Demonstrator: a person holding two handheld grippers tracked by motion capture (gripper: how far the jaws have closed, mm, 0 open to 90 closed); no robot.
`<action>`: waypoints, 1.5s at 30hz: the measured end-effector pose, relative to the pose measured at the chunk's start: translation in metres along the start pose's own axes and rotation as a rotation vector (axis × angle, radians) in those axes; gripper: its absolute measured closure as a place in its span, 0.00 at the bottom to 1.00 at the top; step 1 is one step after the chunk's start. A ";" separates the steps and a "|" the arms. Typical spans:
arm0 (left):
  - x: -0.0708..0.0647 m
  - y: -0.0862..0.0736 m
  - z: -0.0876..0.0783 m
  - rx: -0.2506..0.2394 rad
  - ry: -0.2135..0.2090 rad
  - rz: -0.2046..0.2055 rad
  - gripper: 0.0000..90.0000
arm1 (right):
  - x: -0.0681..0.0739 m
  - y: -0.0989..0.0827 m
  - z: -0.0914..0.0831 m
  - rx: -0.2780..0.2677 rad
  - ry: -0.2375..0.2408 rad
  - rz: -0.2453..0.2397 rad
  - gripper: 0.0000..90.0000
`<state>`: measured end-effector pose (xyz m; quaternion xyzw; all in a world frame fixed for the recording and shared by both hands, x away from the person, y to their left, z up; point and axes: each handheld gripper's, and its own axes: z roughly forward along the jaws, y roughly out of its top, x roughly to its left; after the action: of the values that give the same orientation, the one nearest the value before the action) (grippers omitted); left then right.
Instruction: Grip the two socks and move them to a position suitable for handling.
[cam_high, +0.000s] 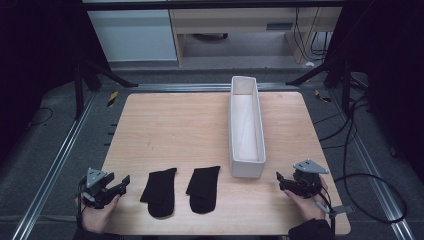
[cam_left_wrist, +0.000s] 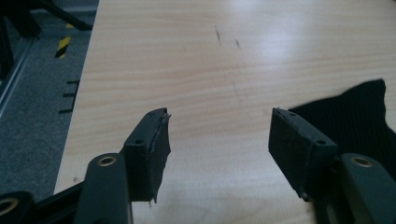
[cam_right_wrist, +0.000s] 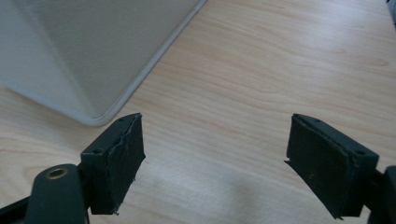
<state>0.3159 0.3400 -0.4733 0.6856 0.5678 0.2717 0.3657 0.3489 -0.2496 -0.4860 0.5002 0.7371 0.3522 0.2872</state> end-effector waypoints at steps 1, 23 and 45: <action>0.000 0.000 0.000 0.000 0.000 0.000 0.42 | 0.000 0.000 0.000 0.000 0.000 0.000 0.21; -0.022 -0.005 -0.004 0.004 -0.117 0.036 0.36 | 0.080 0.013 -0.017 -0.046 0.241 -0.155 0.33; -0.017 -0.007 -0.012 -0.048 -0.087 0.036 0.44 | 0.187 0.092 -0.006 -0.154 0.539 -0.291 0.38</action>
<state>0.2993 0.3259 -0.4710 0.6980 0.5320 0.2618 0.4015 0.3309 -0.0521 -0.4221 0.2550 0.8217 0.4820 0.1657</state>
